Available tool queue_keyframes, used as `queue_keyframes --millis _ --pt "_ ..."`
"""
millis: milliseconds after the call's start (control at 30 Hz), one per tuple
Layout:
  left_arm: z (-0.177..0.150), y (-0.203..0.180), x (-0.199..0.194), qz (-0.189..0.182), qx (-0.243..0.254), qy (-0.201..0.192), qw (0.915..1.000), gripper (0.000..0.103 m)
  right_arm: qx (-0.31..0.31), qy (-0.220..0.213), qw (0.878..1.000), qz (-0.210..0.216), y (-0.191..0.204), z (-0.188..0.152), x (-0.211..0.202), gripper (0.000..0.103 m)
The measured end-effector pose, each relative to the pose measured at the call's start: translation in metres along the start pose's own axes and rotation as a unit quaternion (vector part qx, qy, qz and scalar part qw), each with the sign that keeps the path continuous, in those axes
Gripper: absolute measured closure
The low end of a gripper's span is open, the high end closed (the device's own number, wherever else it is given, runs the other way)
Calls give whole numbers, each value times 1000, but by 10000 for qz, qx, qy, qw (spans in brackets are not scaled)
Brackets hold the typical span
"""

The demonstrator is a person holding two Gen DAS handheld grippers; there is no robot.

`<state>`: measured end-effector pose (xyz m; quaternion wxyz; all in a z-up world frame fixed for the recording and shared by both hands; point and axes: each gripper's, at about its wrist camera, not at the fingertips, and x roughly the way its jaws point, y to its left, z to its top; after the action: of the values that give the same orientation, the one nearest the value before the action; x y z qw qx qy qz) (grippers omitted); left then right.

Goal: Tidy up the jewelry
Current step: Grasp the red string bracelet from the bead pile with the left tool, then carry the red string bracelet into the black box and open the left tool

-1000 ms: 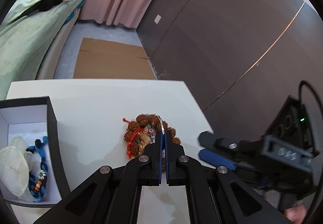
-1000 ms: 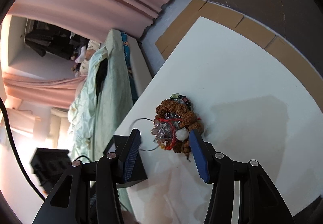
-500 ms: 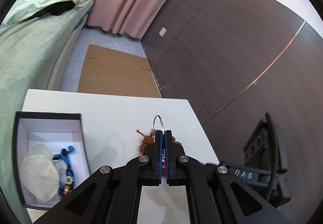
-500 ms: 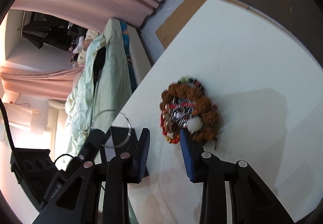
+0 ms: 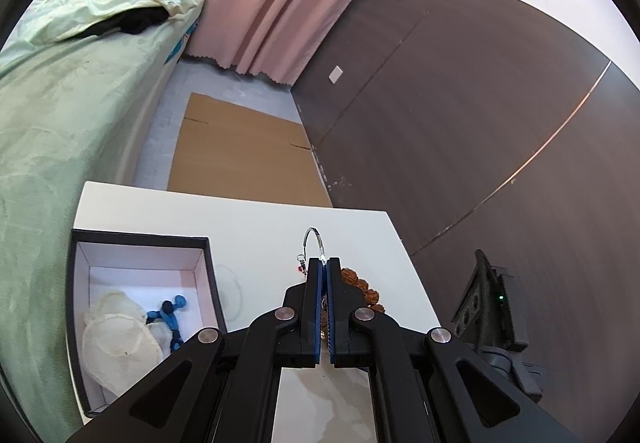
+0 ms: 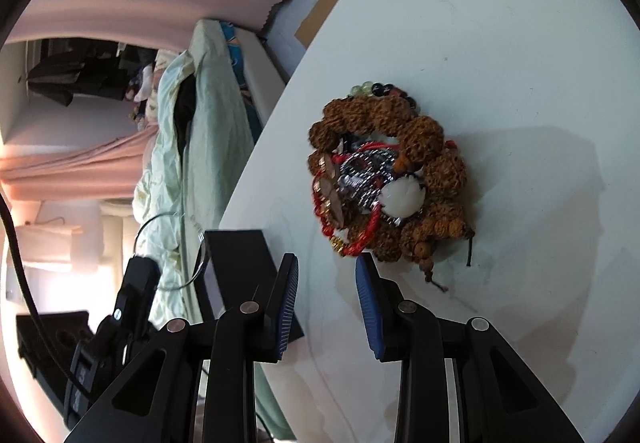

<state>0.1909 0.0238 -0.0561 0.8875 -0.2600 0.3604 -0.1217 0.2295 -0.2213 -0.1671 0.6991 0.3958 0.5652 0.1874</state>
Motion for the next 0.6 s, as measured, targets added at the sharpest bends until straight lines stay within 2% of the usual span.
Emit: queue_keyframes --millis 200,233,333,433,600 --pt "2 5 -5 14 -78 -35 10000 102 376 -150 9990 213 -7 -1 5 70" --pt "1 6 -6 16 -86 -39 10000 102 427 -201 9987 209 -7 -1 4 74" --pt "1 8 -10 30 -109 -56 9999 102 598 -268 9977 151 -13 -2 5 93" --pt "1 10 -13 48 -127 -88 9999 102 827 -258 9957 329 -20 -2 6 94" --pt "4 14 -21 83 -203 -182 9996 102 613 -329 9973 239 -12 -4 0 94"
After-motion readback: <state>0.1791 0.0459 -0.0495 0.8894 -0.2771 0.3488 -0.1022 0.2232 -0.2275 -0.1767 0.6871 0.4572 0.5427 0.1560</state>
